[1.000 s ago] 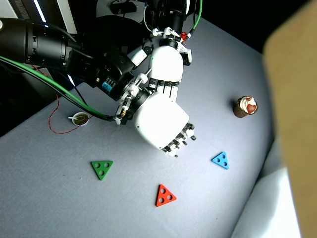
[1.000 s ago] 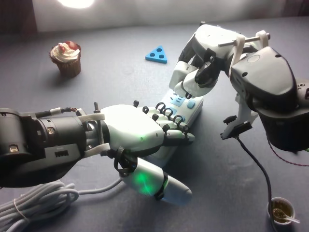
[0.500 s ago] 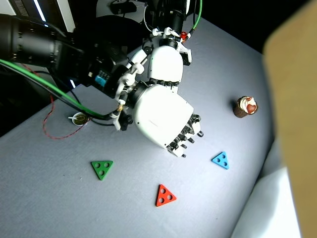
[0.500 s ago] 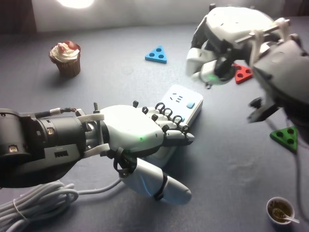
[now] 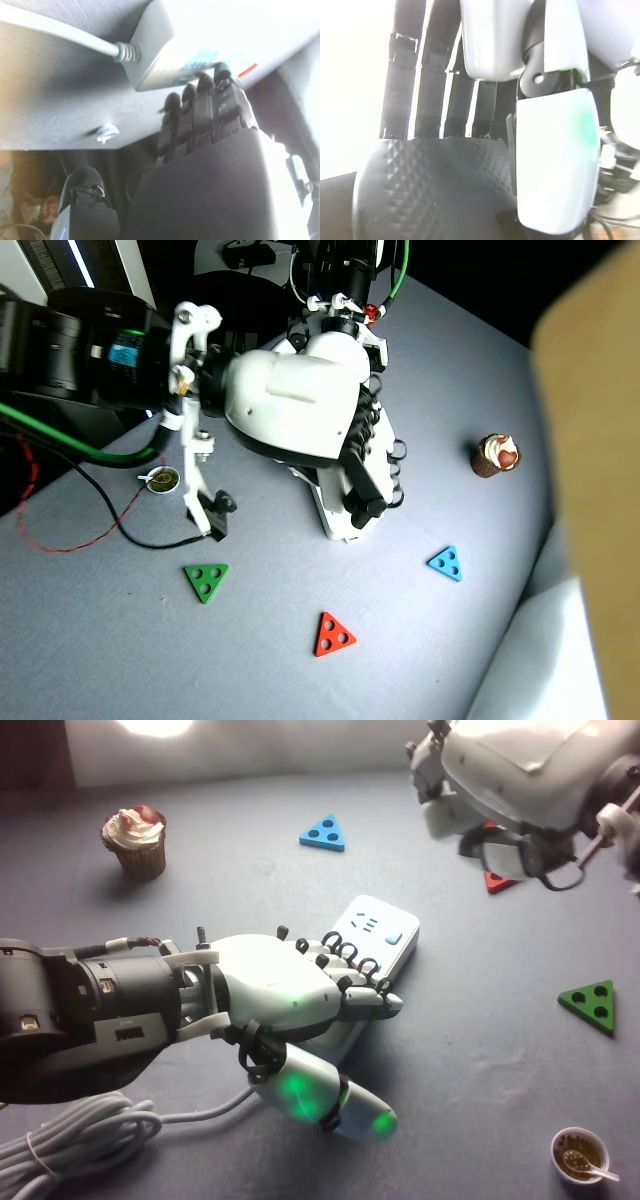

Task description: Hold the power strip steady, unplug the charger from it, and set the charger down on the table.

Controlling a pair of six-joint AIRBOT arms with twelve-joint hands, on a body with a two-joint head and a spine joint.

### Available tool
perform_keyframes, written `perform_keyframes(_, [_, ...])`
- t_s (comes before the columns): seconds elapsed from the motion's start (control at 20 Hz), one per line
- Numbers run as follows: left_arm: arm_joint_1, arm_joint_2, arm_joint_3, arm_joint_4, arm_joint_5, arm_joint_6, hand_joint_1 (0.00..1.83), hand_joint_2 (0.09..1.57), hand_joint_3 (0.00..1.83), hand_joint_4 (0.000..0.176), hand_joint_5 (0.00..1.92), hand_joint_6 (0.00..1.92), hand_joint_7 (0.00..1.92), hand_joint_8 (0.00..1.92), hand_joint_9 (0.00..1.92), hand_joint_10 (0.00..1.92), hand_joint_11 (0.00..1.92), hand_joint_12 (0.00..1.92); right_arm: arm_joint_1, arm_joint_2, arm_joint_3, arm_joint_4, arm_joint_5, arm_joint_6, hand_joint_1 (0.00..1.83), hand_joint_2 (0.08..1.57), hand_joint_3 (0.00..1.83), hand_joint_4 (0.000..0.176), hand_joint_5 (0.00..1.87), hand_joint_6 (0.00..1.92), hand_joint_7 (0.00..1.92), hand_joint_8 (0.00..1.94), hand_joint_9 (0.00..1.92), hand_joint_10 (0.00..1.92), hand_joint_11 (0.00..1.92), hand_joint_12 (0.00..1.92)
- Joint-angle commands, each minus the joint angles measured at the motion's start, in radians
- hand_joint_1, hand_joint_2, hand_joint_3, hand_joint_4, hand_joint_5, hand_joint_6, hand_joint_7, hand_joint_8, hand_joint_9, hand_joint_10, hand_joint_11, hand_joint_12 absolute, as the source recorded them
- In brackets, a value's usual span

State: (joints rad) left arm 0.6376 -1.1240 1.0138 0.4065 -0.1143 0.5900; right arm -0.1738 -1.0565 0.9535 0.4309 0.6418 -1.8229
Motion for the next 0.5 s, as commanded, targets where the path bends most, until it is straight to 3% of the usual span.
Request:
perform_keyframes(0.0, [-0.01,0.0,-0.002,-0.007,-0.038,-0.002,0.0,1.01,0.0,0.0,0.13,0.0,0.14,0.0,0.11,0.01,0.11,0.06,0.004,0.016,-0.007,-0.074,0.044,-0.01,1.39,1.06,0.0,0.0,1.02,0.85,1.15,0.6,1.05,1.02,0.89,0.83])
perform_keyframes(0.3, [-0.016,0.009,-0.008,-0.007,-0.036,-0.004,0.0,1.01,0.0,0.0,0.14,0.0,0.13,0.0,0.11,0.0,0.1,0.05,-0.019,0.04,-0.011,-0.223,-0.078,-0.011,1.39,1.05,0.0,0.0,1.05,0.77,1.2,0.53,1.05,1.01,0.92,0.79])
perform_keyframes(0.45, [-0.021,0.01,-0.01,-0.007,-0.034,-0.005,0.0,1.0,0.0,0.0,0.14,0.01,0.14,0.01,0.12,0.01,0.11,0.06,-0.061,0.036,-0.013,-0.257,-0.087,-0.011,1.39,1.04,0.0,0.0,1.06,0.78,1.22,0.49,1.05,1.01,0.91,0.78])
